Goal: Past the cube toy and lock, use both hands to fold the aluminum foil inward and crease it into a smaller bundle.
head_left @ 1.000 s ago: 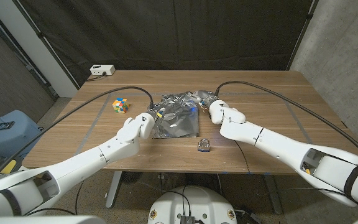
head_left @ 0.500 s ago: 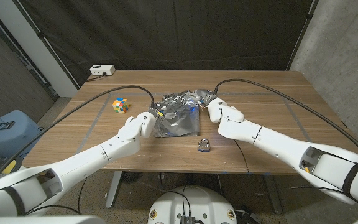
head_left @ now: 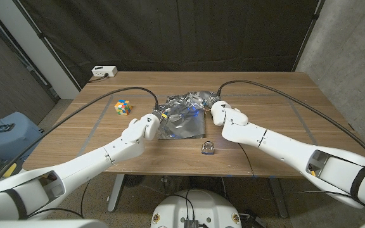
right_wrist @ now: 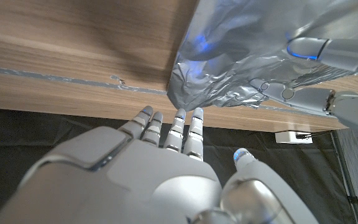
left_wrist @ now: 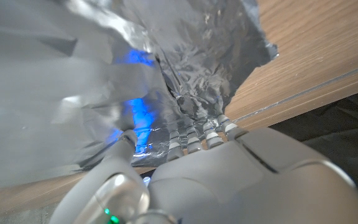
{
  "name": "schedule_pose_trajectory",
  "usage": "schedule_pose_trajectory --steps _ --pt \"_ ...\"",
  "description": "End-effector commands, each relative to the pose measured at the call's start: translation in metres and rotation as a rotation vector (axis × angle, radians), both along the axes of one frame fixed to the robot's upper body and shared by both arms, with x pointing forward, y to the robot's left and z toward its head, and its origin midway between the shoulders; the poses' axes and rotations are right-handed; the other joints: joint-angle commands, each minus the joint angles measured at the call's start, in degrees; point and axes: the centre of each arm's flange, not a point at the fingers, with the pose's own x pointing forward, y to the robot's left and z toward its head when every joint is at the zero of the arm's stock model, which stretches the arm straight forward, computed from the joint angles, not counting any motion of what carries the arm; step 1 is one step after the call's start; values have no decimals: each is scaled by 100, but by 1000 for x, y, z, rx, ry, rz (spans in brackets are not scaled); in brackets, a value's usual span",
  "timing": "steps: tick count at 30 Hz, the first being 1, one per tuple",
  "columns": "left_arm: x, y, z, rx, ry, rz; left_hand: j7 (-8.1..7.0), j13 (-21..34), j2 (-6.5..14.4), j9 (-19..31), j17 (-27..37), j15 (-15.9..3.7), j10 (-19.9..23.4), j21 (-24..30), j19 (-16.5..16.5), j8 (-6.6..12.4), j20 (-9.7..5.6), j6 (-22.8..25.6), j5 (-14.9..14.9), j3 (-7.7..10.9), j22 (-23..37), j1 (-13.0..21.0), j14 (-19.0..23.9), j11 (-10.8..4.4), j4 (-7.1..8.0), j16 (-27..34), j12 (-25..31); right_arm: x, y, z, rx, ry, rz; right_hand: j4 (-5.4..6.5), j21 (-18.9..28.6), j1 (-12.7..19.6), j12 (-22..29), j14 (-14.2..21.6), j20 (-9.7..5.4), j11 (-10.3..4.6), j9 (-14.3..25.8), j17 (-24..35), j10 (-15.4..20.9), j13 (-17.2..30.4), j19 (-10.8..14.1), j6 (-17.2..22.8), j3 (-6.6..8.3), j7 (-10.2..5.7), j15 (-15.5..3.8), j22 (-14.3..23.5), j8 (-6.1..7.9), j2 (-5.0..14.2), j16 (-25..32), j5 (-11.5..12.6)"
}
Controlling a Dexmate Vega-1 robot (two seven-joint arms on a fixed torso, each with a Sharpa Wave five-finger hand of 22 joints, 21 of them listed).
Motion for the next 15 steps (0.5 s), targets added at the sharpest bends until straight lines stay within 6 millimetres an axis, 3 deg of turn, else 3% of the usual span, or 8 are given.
schedule_pose_trajectory --steps 1,15 --pt "-1 -1 -2 -5 8 -3 12 15 -16 20 3 0 48 23 3 25 4 57 -2 41 -4 -23 10 -5 5 17 36 7 6 -17 13 7 18 2 3 7 -17 16 5 0 9 5 39 9 -57 43 19 22 23 19 51 437 21 7" --pt "0 3 -2 -10 14 0 2 14 -13 19 -1 6 47 29 6 25 1 51 -1 55 -6 -12 16 -11 -11 15 40 16 5 -30 7 4 36 8 -5 5 -33 23 -38 5 13 -12 60 13 -146 24 30 -13 -3 17 45 451 25 8"
